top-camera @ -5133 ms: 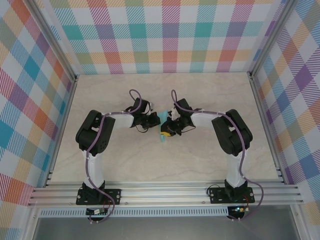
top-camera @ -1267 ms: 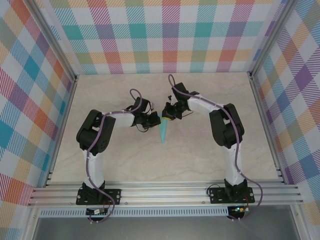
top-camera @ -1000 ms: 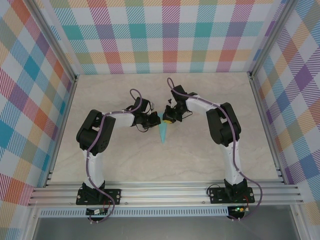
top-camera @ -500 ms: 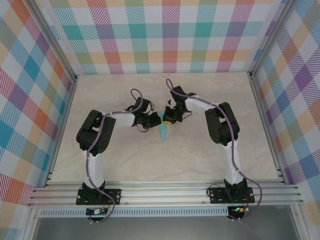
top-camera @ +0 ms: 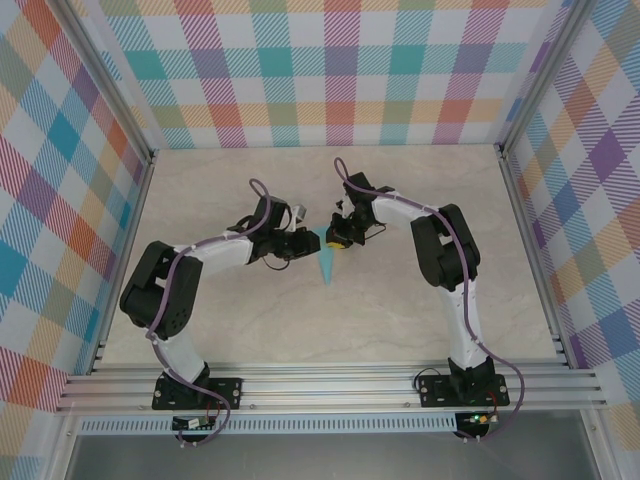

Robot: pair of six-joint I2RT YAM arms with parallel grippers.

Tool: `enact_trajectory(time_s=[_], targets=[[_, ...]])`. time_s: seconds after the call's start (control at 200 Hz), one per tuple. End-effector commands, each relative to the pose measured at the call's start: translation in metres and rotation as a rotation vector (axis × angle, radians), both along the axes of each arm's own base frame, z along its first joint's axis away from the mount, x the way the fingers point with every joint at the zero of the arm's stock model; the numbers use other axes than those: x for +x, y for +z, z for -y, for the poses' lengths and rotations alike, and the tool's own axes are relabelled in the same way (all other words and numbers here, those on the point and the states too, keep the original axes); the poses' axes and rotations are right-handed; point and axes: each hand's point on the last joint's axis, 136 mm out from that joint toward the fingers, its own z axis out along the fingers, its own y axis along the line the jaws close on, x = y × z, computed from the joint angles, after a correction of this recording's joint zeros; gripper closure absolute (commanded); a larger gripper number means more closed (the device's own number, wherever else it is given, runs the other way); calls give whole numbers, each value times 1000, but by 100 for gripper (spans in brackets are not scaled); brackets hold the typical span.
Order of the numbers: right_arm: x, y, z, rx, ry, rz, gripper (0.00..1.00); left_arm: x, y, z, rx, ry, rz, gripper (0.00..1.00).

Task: Fold a paper plane with a square sheet of paper (fold left side to right side)
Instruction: Fold the wing for the fifth time at the center of the table.

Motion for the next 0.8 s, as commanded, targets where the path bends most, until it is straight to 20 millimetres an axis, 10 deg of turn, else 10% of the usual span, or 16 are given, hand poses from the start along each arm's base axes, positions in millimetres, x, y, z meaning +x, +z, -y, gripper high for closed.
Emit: enact_trajectory(time_s=[0.0,0.795], targets=[[-16,-23,12,-57,16,-63,92,-15,0,30,-92,-108,-27,81],[1,-14,13,-43,11,-10,92,-61,-97,23,213,-207,-225,86]])
